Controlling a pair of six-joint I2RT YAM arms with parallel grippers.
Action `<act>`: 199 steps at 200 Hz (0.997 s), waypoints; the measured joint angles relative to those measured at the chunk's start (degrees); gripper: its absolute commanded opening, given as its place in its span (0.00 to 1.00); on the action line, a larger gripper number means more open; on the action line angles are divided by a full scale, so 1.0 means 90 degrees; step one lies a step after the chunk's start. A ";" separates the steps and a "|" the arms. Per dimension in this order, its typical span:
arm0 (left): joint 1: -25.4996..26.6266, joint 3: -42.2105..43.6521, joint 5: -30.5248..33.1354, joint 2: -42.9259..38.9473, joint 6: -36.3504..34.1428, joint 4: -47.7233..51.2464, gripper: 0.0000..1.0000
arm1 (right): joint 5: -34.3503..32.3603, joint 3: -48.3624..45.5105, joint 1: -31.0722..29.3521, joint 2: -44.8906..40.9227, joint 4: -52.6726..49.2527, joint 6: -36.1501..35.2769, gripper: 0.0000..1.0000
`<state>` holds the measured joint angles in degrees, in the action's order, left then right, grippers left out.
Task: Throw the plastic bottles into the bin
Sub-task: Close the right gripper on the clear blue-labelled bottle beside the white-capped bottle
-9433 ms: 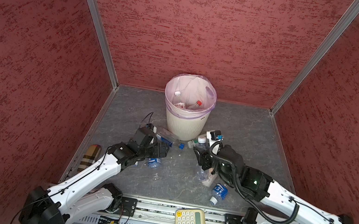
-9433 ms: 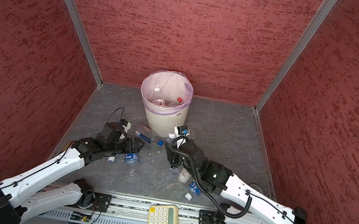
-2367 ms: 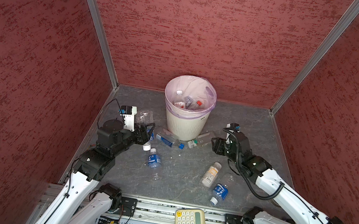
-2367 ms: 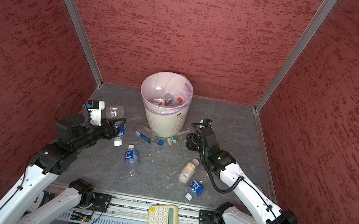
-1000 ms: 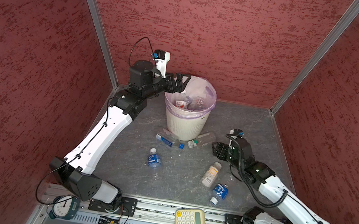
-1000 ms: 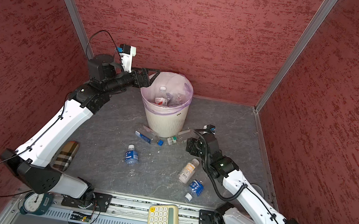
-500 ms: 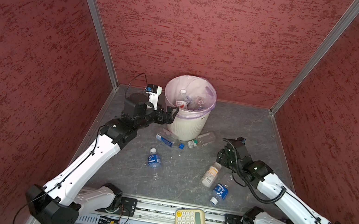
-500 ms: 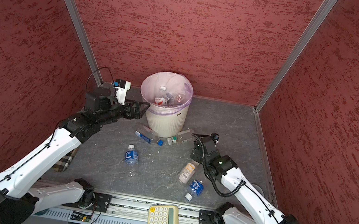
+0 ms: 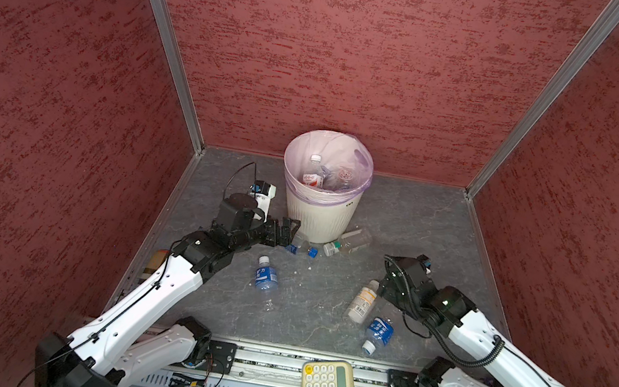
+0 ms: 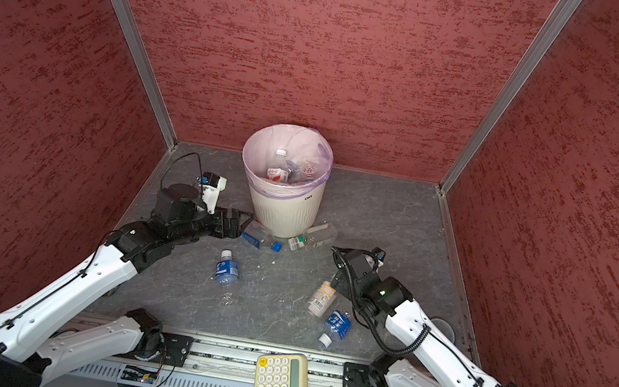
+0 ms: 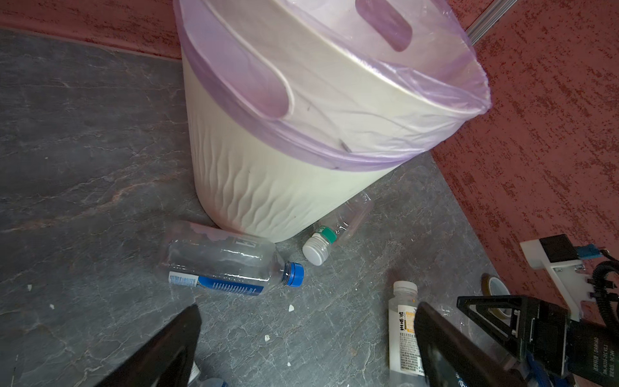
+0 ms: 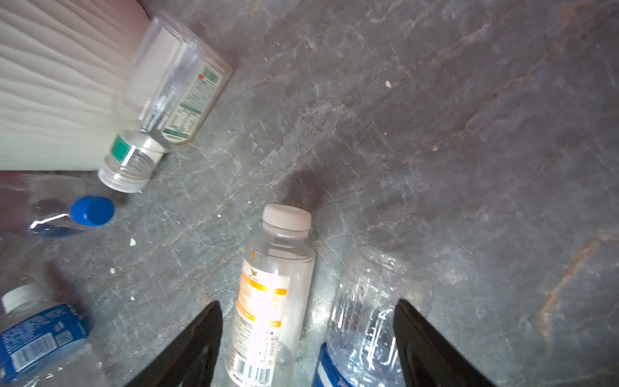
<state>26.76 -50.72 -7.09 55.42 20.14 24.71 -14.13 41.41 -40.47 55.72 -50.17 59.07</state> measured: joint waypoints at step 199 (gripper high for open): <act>0.0002 0.0245 -0.0051 0.0391 0.0000 -0.0515 0.99 | 0.0724 -0.1258 -0.0284 0.0265 0.0748 0.0770 0.56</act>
<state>26.79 -48.51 -7.55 58.94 20.14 20.08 -7.62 30.09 -43.03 58.11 -43.44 66.00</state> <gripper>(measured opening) 0.994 0.587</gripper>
